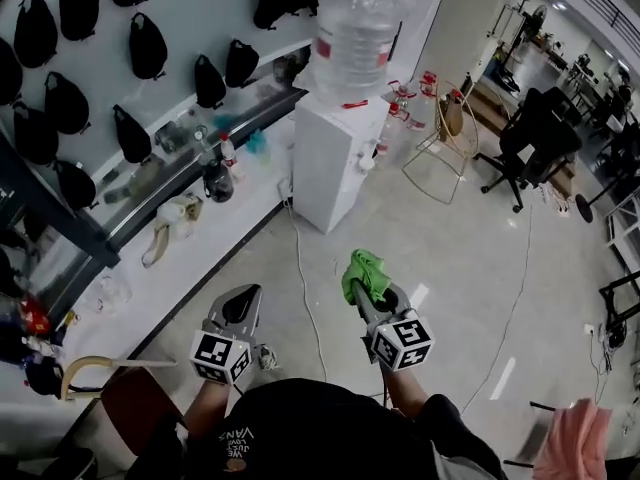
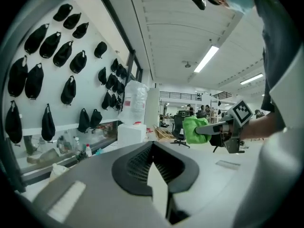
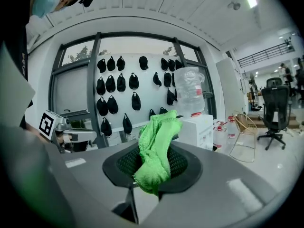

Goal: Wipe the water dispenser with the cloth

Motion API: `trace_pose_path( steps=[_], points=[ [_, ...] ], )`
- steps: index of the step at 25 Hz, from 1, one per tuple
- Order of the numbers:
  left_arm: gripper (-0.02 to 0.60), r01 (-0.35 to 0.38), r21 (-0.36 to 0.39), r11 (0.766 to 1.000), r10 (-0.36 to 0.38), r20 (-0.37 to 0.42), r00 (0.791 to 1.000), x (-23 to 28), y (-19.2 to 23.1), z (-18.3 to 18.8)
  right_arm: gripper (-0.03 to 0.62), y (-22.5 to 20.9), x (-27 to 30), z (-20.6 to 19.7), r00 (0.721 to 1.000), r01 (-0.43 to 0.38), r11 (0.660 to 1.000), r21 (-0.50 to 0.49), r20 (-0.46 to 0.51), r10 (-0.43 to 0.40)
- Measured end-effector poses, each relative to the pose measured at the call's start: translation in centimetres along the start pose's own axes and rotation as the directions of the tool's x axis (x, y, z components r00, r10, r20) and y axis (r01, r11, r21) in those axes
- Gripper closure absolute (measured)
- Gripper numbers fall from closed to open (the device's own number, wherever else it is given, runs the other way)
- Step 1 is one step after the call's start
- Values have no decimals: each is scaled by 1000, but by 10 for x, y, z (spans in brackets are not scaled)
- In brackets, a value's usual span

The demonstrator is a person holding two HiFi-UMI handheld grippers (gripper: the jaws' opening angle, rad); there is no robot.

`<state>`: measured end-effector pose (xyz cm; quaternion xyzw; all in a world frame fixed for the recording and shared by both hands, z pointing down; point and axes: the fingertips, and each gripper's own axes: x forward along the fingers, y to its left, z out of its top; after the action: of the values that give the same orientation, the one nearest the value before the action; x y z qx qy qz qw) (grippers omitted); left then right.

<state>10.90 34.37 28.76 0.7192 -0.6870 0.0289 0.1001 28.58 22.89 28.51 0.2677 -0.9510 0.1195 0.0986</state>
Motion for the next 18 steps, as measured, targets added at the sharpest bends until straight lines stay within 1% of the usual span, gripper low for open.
trace_pose_path(
  steps=[3,6,9,11,15,18],
  points=[
    [580,36,19,999,-35,-20,999,4,45,1,500,16,45,5,999,42,999,20,14,-42],
    [580,65,22,998,-64,-37,997,8,89,2,500,32,82,8,997,75,996,44,22,-76],
    [580,79,18,997,-78,-50,996,20,130,1,500,42,112,10,995,97,994,54,2,-97],
    [580,79,5,997,-79,-53,995,29,146,0,500,41,124,8,994,112,992,64,-22,-111],
    [580,95,-13,995,-96,-57,994,48,160,-1,500,25,150,4,987,153,987,56,-63,-149],
    [580,80,-28,996,-82,-85,993,64,181,-8,500,14,184,3,986,158,985,64,-66,-153]
  ],
)
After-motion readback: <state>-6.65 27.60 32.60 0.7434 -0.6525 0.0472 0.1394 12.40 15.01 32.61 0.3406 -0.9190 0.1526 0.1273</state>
